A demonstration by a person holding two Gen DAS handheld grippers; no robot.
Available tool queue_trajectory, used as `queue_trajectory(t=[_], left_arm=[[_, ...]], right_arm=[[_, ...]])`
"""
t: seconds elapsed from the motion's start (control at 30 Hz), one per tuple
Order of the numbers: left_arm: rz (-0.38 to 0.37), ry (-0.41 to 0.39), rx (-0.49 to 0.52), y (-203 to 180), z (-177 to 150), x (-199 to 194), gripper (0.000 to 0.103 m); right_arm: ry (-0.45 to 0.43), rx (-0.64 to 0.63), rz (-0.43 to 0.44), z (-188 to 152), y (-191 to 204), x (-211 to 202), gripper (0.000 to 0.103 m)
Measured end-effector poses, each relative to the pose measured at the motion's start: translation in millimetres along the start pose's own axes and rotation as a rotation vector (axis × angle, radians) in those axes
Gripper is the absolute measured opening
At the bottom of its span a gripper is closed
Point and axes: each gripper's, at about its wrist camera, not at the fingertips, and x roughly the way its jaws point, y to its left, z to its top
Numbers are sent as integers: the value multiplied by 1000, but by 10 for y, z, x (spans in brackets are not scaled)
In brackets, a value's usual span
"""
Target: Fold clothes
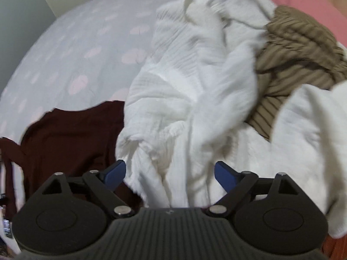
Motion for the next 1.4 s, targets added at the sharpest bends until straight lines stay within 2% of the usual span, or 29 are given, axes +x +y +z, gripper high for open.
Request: queue_trajectory(t=[0.1, 0.27, 0.37, 0.47, 0.53, 0.63, 0.77, 0.87, 1.03, 1.17, 1.23, 1.4], left_arm=[[-11, -34, 14, -38, 85, -96, 48], [-17, -78, 64, -134, 198, -218, 48], [-12, -93, 94, -183, 246, -263, 48], [-9, -100, 101, -201, 284, -281, 48], [-10, -107, 97, -201, 308, -288, 48], [-13, -108, 91, -199, 312, -297, 48], [-5, -117, 78, -173, 300, -340, 48], [-12, -123, 51, -131, 291, -365, 48], [-10, -108, 35, -108, 296, -311, 48], [-3, -96, 35, -100, 282, -278, 48], [2, -92, 35, -91, 275, -271, 48], [26, -80, 24, -24, 251, -253, 48]], right_arm=[[40, 3, -40, 68, 60, 299, 94], [128, 80, -81, 87, -5, 793, 95], [119, 112, -88, 76, 17, 954, 94], [113, 103, -122, 103, 105, 1010, 79], [91, 78, -116, 130, 181, 954, 39], [59, 42, -110, 141, 273, 847, 29], [-61, -46, -227, 173, 374, 546, 26], [-191, -96, -292, 269, 365, 100, 26], [-322, -79, -394, 562, 10, -724, 25], [-411, -70, -546, 963, -332, -1378, 26], [-444, -24, -610, 1141, -559, -1614, 26], [-374, 90, -652, 1314, -1047, -1722, 35]])
